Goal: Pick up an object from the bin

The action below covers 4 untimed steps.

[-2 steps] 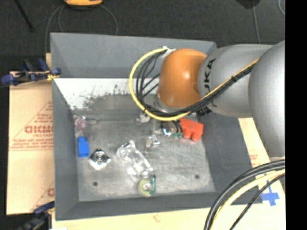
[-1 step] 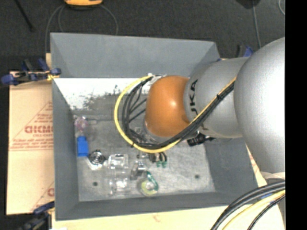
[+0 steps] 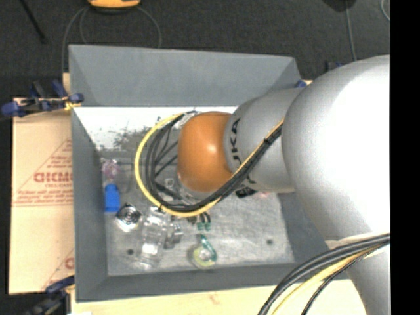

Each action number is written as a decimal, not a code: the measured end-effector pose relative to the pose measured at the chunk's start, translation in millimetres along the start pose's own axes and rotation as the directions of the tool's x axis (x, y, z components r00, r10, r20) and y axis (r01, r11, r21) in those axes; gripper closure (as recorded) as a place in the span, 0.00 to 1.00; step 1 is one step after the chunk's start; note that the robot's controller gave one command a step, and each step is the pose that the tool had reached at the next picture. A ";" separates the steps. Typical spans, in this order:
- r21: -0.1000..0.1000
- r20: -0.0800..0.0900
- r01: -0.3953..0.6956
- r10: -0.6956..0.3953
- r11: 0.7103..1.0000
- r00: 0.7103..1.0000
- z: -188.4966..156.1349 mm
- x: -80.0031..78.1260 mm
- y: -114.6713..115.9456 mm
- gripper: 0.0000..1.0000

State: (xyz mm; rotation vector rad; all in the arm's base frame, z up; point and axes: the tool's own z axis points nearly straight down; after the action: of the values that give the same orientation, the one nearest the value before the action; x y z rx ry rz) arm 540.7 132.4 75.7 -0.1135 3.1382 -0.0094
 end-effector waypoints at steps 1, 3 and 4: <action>-0.006 -0.007 -0.001 0.001 1.000 1.000 -2.8 1.3 3.4 1.00; -0.007 -0.001 0.005 -0.005 1.000 1.000 -127.8 -2.4 7.8 1.00; -0.007 0.002 0.005 -0.005 1.000 1.000 -129.9 -2.5 7.2 0.00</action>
Offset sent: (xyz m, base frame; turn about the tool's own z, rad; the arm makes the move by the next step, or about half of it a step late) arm 0.0000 0.0000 0.0000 0.0000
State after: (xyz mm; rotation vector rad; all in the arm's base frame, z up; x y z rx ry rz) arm 542.5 140.5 205.6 -0.1213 3.1361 0.0015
